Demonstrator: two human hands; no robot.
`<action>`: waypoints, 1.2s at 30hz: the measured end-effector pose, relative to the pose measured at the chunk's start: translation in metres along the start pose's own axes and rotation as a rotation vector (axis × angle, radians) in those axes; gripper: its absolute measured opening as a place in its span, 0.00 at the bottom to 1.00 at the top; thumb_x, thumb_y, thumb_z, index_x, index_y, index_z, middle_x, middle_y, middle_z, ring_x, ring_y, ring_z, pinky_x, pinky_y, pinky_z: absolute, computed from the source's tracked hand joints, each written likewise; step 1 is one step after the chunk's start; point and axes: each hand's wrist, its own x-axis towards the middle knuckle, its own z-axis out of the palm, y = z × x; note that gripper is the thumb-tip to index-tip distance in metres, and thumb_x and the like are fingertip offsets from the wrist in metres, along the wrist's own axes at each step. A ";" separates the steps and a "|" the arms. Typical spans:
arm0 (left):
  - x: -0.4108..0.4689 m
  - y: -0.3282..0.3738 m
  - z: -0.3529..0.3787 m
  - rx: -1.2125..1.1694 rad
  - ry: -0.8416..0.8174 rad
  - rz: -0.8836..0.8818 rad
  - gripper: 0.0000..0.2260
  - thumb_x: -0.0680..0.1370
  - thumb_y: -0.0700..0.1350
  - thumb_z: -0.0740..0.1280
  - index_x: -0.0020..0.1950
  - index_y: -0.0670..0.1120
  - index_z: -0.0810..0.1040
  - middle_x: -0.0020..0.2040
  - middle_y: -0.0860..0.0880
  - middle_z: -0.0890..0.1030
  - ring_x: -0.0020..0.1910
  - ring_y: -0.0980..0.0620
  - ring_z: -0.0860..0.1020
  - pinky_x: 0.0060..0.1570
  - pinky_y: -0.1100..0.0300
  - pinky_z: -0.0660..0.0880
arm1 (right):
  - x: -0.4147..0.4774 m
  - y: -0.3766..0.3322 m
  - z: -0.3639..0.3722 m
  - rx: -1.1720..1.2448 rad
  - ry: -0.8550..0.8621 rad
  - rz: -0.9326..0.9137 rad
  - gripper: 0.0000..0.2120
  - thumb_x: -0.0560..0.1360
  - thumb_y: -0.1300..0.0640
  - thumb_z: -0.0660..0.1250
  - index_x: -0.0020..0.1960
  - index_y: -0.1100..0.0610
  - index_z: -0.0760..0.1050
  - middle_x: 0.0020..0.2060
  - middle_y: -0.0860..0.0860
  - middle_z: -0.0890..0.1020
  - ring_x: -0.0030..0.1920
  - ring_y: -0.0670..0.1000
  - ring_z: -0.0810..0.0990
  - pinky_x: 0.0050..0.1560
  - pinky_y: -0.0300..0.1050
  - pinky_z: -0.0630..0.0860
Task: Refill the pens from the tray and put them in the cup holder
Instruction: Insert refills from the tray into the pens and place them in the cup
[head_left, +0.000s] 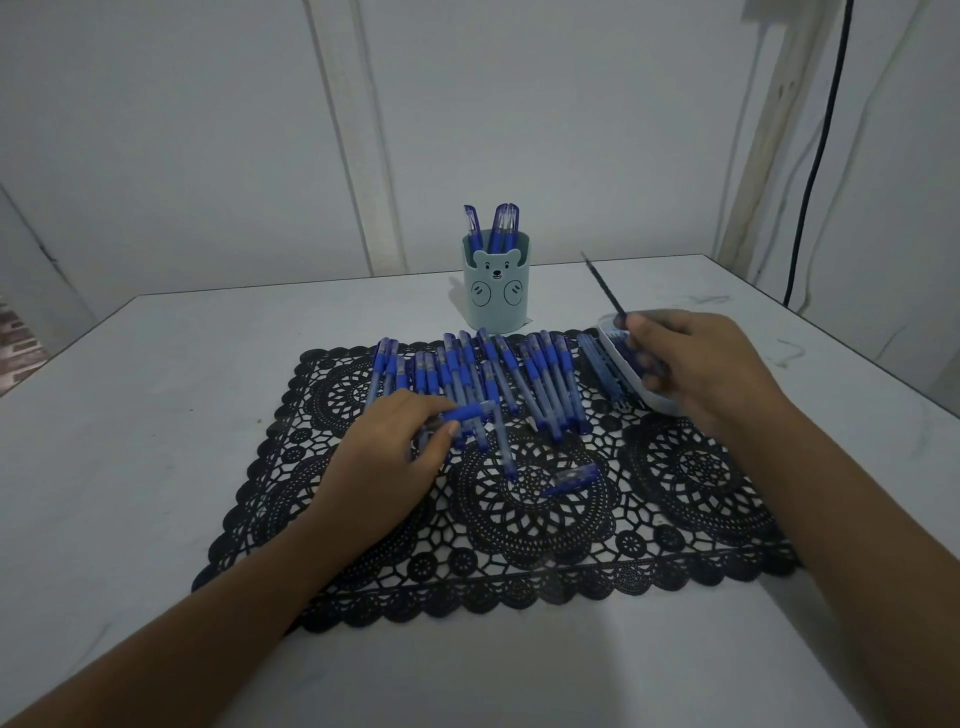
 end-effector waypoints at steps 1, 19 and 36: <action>0.000 0.000 0.000 0.001 0.004 0.009 0.15 0.75 0.49 0.60 0.52 0.40 0.79 0.40 0.49 0.78 0.39 0.54 0.75 0.42 0.61 0.73 | -0.005 -0.001 0.004 0.035 -0.040 0.000 0.06 0.77 0.58 0.62 0.49 0.58 0.78 0.33 0.51 0.74 0.29 0.46 0.69 0.29 0.37 0.70; 0.001 0.004 -0.003 -0.034 -0.045 0.046 0.14 0.76 0.48 0.61 0.53 0.41 0.79 0.41 0.48 0.81 0.37 0.53 0.78 0.38 0.57 0.77 | -0.048 0.009 0.053 0.361 -0.348 -0.019 0.04 0.80 0.60 0.52 0.47 0.56 0.64 0.44 0.62 0.82 0.46 0.58 0.83 0.47 0.48 0.81; 0.001 0.005 -0.003 -0.056 -0.024 0.034 0.15 0.76 0.49 0.60 0.53 0.41 0.79 0.42 0.50 0.81 0.38 0.61 0.74 0.41 0.71 0.72 | -0.048 0.010 0.051 0.359 -0.414 -0.007 0.05 0.81 0.59 0.50 0.47 0.55 0.62 0.43 0.62 0.83 0.46 0.59 0.83 0.47 0.49 0.81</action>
